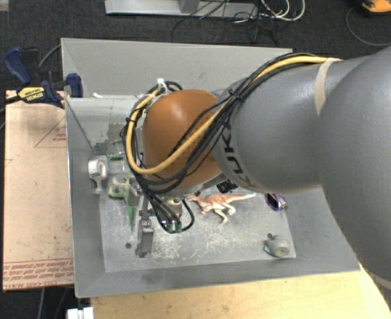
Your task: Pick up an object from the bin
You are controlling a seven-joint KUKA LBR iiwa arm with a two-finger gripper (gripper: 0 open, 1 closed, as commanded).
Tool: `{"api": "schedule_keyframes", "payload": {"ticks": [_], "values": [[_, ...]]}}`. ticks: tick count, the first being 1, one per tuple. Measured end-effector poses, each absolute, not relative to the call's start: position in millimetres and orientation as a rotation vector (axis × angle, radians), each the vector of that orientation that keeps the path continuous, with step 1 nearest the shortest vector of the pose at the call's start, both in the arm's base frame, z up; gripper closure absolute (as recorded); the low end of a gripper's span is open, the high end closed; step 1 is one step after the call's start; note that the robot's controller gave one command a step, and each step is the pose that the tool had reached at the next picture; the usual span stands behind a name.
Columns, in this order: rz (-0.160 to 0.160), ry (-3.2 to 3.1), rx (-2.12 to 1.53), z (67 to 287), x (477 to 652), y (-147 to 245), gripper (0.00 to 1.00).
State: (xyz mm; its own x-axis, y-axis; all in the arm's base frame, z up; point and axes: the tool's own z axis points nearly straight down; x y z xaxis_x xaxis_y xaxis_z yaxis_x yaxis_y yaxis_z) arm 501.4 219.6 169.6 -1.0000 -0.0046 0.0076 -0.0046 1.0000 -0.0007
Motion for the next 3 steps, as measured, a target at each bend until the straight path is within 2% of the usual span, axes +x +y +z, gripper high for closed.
{"api": "schedule_keyframes", "payload": {"ticks": [1, 2, 3], "values": [[-0.001, -3.141, -0.001, 173.6, 503.7, 218.3, 0.00], [-0.006, -3.113, -0.389, 70.6, 585.6, 216.5, 0.00], [-0.003, -3.031, -0.832, 136.7, 576.2, 215.1, 0.00]]}}
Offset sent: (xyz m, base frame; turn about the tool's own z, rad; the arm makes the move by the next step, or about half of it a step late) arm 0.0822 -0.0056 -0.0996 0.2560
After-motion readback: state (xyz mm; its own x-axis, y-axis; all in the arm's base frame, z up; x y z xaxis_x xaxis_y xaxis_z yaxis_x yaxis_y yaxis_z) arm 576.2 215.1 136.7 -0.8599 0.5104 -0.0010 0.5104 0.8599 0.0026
